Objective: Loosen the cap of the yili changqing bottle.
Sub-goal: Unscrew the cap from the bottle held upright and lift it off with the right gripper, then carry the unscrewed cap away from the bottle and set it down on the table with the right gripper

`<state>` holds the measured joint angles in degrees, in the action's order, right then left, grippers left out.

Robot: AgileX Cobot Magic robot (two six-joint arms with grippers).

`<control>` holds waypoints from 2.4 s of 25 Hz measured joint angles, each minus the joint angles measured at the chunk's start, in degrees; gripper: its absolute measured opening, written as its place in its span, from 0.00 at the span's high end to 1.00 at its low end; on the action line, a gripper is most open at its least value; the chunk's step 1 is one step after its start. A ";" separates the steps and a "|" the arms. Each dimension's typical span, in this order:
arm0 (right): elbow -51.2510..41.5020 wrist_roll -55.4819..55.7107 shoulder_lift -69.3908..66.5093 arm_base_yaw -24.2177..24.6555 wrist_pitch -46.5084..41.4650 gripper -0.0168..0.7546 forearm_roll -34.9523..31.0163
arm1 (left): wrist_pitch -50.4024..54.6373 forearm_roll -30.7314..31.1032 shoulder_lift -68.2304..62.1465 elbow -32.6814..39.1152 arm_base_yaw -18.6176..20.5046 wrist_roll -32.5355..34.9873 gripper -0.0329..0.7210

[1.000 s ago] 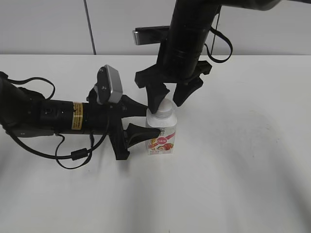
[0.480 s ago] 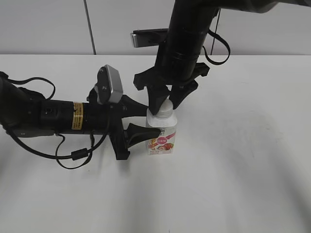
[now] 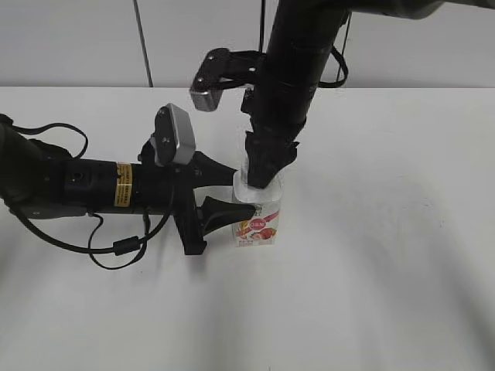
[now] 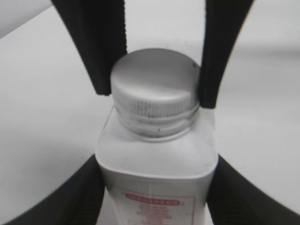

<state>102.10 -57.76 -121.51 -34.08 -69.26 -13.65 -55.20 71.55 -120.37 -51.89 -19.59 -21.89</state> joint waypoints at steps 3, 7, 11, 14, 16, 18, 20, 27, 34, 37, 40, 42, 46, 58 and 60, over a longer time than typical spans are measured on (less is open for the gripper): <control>0.05 -13.08 0.00 0.00 0.00 0.47 0.00 | 0.00 0.05 0.00 0.00 0.00 0.00 0.42; 0.11 -18.38 0.00 0.00 0.00 0.47 0.04 | 0.12 0.00 0.00 0.00 0.00 0.00 0.42; 0.11 -18.97 0.17 0.00 0.00 0.47 0.04 | 0.12 0.00 0.00 0.00 0.00 0.00 0.42; 0.11 -18.52 0.83 0.00 0.00 0.47 0.11 | 0.12 0.00 0.00 0.00 0.00 0.00 0.42; 0.11 -16.86 1.97 0.00 0.00 0.47 0.12 | 0.12 0.00 0.00 0.00 0.00 0.00 0.42; 0.11 -14.30 3.44 0.00 -0.03 0.47 0.12 | 0.12 0.00 0.00 0.00 0.00 0.00 0.42; 0.11 -12.08 4.99 0.00 -0.08 0.47 0.12 | 0.12 0.00 0.00 0.00 0.00 0.00 0.42; 0.11 20.34 7.57 0.00 -0.29 0.47 0.36 | 0.12 0.00 0.00 0.00 0.00 0.00 0.42; 0.11 54.50 7.59 0.00 -0.36 0.47 0.53 | 0.12 0.00 0.00 0.00 0.00 0.00 0.42; 0.11 57.18 7.64 0.23 -0.44 0.47 0.74 | 0.12 0.00 0.00 0.00 0.00 0.00 0.42; 0.11 57.76 7.64 1.52 -0.43 0.47 0.79 | 0.16 0.00 0.00 0.00 0.00 0.00 0.42; 0.11 57.76 7.64 3.07 -0.43 0.47 0.79 | 0.16 0.00 0.00 0.00 0.00 0.00 0.42; -0.44 57.76 7.64 7.55 -0.43 0.47 4.15 | 0.18 0.00 0.00 0.00 0.00 0.00 0.42; -19.13 59.86 7.84 16.77 8.91 0.47 7.42 | 0.18 0.00 0.00 0.00 0.00 0.00 0.42; -22.60 61.10 7.84 17.09 13.48 0.48 7.96 | 0.18 0.00 0.00 0.00 0.00 0.00 0.42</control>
<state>79.51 3.34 -113.68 -16.99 -55.78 -5.69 -55.02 71.56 -120.37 -51.89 -19.59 -21.89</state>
